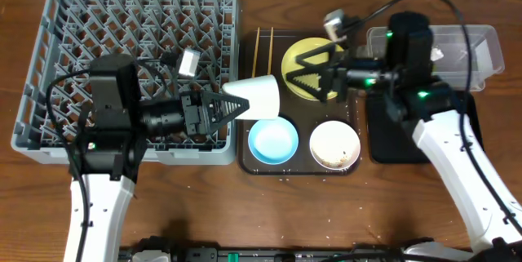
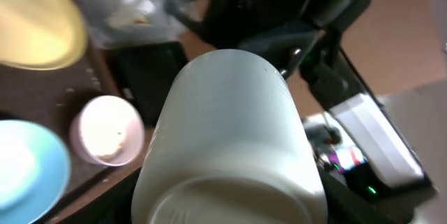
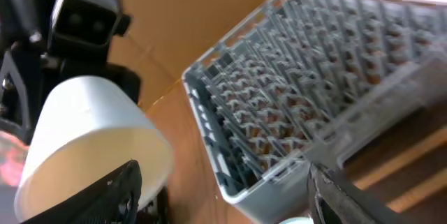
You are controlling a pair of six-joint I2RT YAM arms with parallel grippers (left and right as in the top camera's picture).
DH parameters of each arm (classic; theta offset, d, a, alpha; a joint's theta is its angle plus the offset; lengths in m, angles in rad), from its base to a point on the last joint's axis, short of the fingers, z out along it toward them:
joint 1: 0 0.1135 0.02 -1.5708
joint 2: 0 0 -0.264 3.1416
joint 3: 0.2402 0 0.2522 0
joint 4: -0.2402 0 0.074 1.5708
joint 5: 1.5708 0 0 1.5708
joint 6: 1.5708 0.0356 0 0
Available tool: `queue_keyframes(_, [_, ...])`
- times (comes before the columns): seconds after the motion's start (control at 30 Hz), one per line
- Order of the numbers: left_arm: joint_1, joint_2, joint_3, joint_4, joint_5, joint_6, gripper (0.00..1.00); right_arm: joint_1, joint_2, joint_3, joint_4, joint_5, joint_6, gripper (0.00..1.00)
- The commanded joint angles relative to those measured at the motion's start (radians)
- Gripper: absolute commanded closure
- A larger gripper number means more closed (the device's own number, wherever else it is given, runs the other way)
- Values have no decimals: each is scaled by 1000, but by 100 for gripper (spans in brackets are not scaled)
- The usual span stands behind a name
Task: Sort waste into correct bins and load items into the dishwasher
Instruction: 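Open the right gripper and carry the cup with the left gripper over the rack, then lower the cup into the grey rack and open the left gripper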
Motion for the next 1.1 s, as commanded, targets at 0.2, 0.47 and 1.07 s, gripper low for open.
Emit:
queue_keyframes(0.2, [-1,-78,21,-309,-851,2,40,-18,3,2,-305,289,10,27])
queue_keyframes(0.47, [27,-66,22,-435,-1305,-140,40,31,3,2,-450,467,-28,27])
queue_keyframes(1.07, [58,216,22,-360,-1314,-177,35,39,3,2,-456,469,-27,27])
